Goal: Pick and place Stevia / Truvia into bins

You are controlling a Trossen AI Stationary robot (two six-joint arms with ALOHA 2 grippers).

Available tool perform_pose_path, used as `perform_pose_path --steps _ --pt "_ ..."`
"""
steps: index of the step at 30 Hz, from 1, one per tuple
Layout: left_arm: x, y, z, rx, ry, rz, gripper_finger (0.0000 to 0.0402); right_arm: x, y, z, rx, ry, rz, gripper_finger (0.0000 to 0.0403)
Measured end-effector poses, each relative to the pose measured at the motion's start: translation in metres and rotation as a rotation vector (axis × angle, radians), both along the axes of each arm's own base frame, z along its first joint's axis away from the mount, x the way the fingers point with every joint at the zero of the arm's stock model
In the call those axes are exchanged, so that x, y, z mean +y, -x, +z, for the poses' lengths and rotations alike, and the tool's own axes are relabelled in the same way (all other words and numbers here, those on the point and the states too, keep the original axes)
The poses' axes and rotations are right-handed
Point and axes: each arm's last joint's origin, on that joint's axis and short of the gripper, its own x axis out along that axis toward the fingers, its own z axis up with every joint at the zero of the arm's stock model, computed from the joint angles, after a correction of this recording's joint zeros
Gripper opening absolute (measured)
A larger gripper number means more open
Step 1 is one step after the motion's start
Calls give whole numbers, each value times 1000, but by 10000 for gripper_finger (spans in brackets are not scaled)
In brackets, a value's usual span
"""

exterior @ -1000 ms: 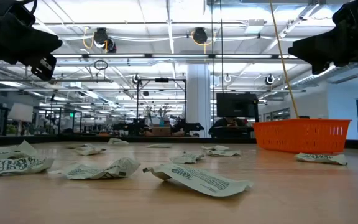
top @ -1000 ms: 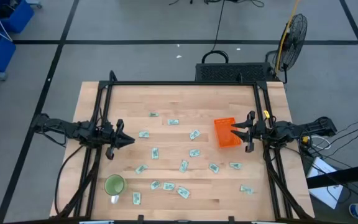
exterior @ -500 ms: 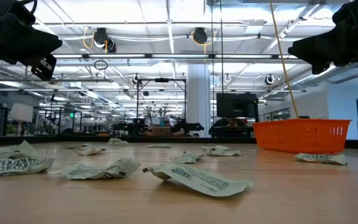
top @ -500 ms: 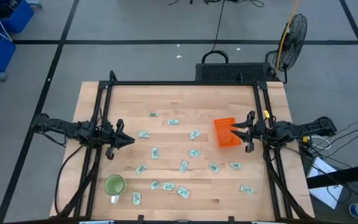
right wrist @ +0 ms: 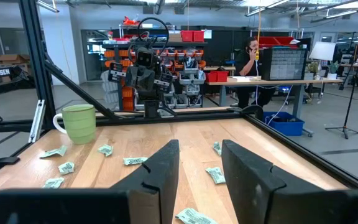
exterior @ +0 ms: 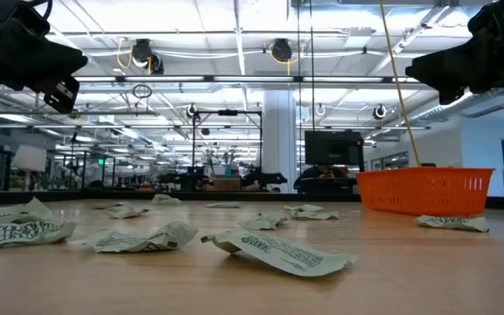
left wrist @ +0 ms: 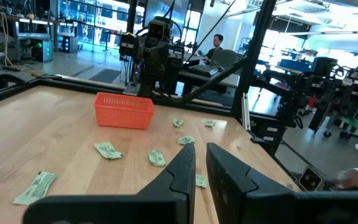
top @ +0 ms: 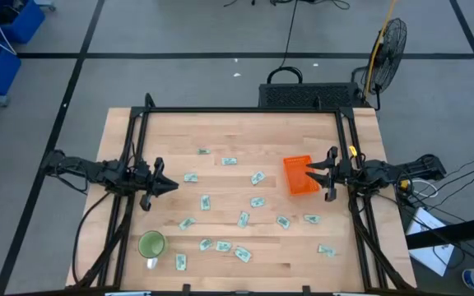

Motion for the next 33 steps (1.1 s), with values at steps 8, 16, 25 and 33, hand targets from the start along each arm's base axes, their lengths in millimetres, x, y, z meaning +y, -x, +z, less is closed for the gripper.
perform_pose_path --steps 8,16,25,33 --pt "0 0 0 0 0 0 44 0 0 0 0 0 0 114" --pt "0 0 6 -58 25 0 44 0 0 0 0 0 0 114" --pt "10 1 11 -100 -52 340 44 0 0 0 0 0 0 114" --pt "17 3 10 -74 -98 589 44 0 0 1 -24 -95 9 114"
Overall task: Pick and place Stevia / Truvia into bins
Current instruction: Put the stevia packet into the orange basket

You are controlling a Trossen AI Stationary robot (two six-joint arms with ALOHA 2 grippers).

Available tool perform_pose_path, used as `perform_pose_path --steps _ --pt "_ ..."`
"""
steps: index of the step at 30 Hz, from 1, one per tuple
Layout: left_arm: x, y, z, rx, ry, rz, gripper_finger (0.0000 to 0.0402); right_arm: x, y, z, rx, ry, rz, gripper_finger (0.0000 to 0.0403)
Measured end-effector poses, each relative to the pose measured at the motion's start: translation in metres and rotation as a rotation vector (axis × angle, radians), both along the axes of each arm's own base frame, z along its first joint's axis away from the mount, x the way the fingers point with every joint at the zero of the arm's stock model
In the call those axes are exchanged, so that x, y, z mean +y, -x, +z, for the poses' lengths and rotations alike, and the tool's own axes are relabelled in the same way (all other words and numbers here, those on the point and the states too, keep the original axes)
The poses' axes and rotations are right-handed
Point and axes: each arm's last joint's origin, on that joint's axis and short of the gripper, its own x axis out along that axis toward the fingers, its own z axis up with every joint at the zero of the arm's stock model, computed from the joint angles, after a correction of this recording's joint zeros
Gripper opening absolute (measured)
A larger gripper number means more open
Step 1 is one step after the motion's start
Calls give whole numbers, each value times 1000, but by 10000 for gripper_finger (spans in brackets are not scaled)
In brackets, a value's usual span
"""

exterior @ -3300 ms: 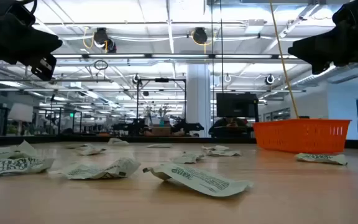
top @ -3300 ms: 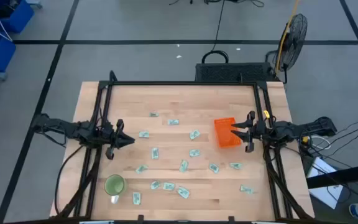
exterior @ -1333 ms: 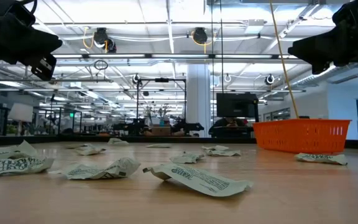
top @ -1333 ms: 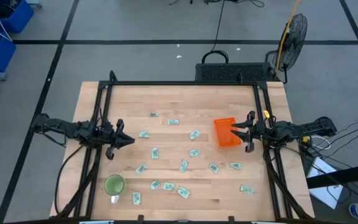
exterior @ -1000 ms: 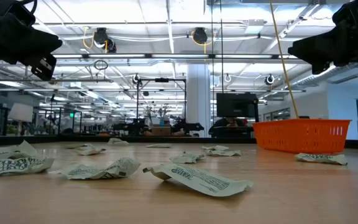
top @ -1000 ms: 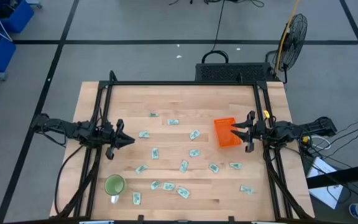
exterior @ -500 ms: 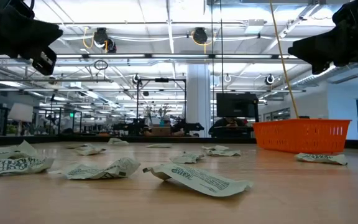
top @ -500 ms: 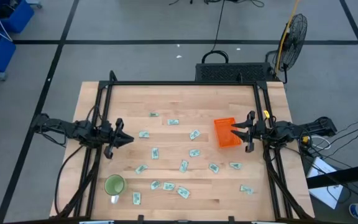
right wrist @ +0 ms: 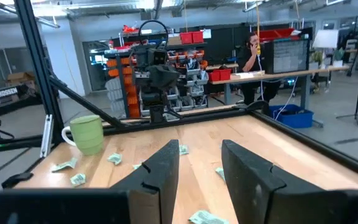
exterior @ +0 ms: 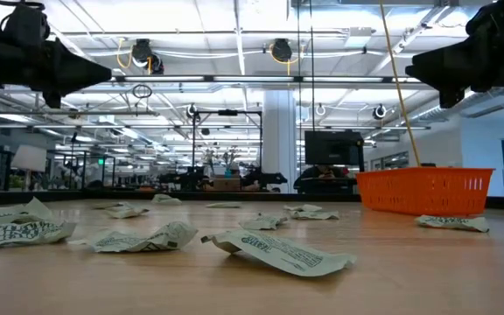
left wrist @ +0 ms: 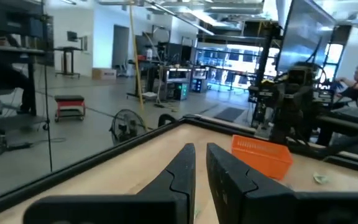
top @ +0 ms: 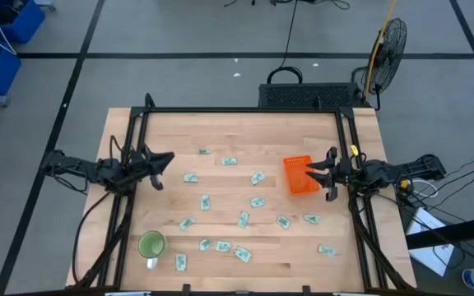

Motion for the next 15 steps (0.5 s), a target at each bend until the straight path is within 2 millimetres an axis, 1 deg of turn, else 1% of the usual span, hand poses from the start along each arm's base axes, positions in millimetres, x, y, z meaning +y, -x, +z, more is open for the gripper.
perform_pose_path --steps 3,6,10,13,15 --pt "-1 0 2 -2 -35 -26 44 -1 0 3 -35 -15 -17 114" --pt "-1 0 2 5 -63 -25 44 -1 0 5 -60 -69 -23 114" --pt "0 1 3 7 -86 16 44 0 -2 6 -7 15 -3 114" --pt "1 1 7 -10 -110 43 44 0 1 46 -38 40 20 114" --pt "2 3 11 -38 -120 67 44 1 -1 71 -4 46 21 114"
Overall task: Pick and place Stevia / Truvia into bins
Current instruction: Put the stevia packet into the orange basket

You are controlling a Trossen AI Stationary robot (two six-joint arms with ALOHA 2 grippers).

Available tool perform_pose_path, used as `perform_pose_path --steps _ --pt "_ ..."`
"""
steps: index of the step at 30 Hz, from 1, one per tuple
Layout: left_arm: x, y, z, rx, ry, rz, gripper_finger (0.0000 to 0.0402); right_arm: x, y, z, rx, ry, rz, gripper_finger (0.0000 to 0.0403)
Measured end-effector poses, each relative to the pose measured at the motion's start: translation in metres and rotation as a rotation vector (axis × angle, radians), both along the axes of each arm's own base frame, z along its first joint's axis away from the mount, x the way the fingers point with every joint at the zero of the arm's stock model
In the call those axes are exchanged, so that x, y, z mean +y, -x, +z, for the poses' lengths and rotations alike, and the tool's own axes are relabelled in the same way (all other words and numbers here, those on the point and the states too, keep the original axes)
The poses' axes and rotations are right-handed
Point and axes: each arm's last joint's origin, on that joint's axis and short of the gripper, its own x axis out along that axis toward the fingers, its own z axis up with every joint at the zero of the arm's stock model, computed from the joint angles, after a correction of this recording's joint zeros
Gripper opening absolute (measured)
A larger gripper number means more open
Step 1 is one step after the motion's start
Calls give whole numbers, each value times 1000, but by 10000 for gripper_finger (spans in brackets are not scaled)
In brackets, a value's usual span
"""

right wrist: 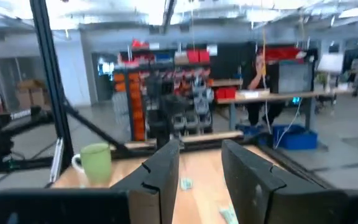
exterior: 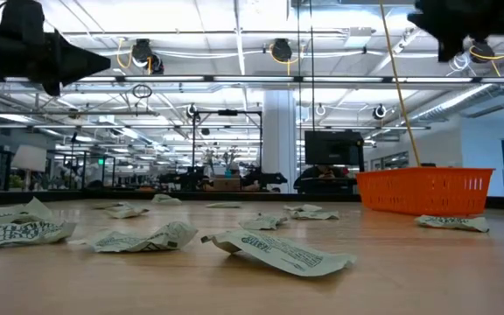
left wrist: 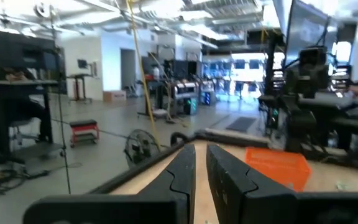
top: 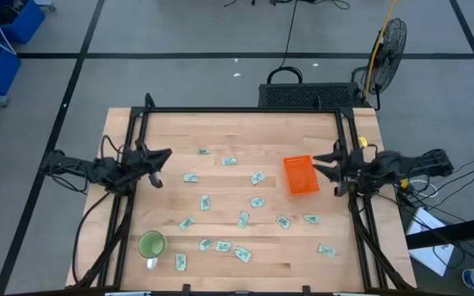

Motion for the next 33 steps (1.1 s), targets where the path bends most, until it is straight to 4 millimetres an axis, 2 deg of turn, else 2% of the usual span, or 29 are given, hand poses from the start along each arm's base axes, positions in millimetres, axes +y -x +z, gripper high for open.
perform_pose_path --steps 2,5,8,12,14,18,21,23,26,33 --pt "1 1 5 -41 -4 15 44 2 -9 17 113 22 -1 114" --pt "1 4 11 -105 6 15 44 8 -31 52 240 -4 24 114" --pt "1 4 13 -135 20 9 44 18 -63 65 468 -147 101 114" --pt "1 5 14 -144 21 5 44 39 -100 46 890 -365 237 114" --pt "1 5 14 -155 25 5 44 50 -109 36 1060 -501 262 114" --pt "2 6 20 -141 22 5 44 71 -112 -2 1408 -646 137 114" --pt "2 5 30 -33 1 11 44 79 -106 -17 1570 -660 13 114" --pt "2 4 39 74 15 38 44 84 -103 -25 1639 -656 -78 114" --pt "2 3 54 267 44 55 44 90 -103 -31 1609 -595 -167 114" --pt "-4 -14 88 541 185 9 44 101 -107 -40 1576 -506 -211 114"
